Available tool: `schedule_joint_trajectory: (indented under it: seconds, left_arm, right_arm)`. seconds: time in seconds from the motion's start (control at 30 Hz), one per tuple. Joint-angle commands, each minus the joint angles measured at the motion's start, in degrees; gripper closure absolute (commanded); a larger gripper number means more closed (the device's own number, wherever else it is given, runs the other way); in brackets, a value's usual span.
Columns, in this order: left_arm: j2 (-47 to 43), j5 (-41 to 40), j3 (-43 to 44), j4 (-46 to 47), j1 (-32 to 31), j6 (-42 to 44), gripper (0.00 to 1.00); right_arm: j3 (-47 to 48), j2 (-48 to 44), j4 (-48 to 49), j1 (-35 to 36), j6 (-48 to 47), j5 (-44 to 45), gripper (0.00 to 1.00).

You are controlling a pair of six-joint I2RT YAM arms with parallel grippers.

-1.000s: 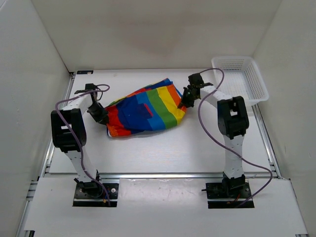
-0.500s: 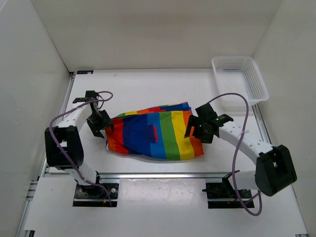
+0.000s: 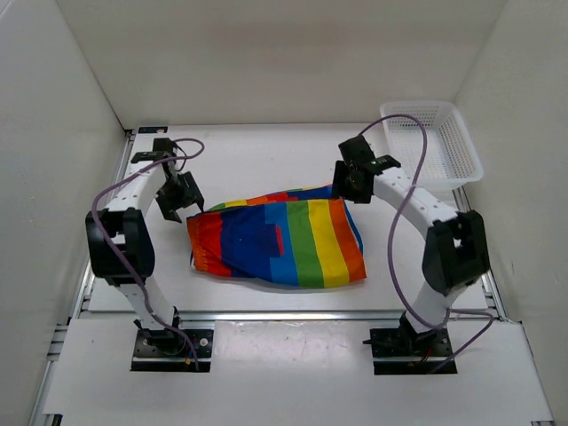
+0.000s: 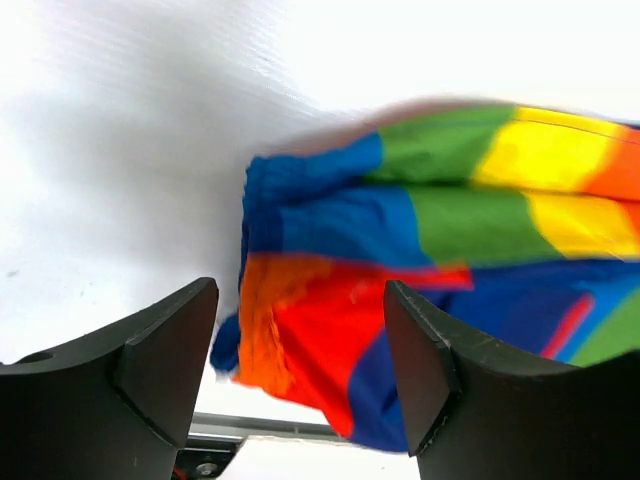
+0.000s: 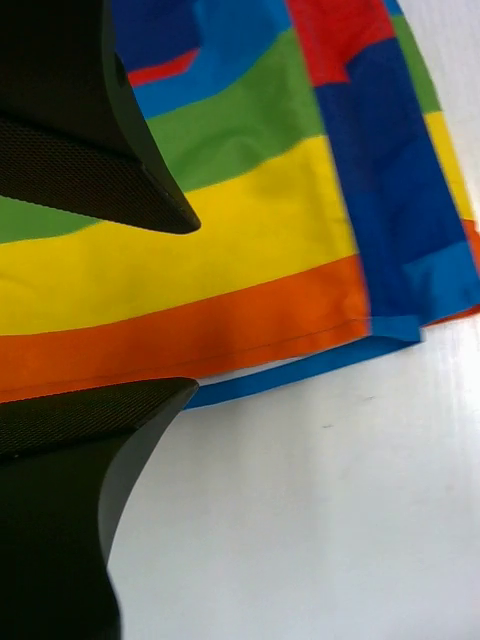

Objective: Fold and stack the shorts
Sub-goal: Fold the shorts

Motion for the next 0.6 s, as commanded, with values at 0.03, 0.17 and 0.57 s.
schedule_joint_trajectory:
  seconds: [0.03, 0.17, 0.57]
  left_arm:
    - [4.2, -0.1, 1.5, 1.2, -0.4, 1.7, 0.26]
    - [6.2, 1.8, 2.1, 1.7, -0.4, 1.7, 0.62]
    - [7.9, 1.8, 3.2, 1.7, -0.4, 1.1, 0.90]
  right_arm:
    - [8.2, 11.3, 2.0, -3.8, -5.1, -4.4, 0.36]
    - [15.3, 19.5, 2.0, -5.1, -6.5, -5.9, 0.36]
    - [18.0, 25.6, 4.0, -7.1, -5.4, -11.0, 0.58]
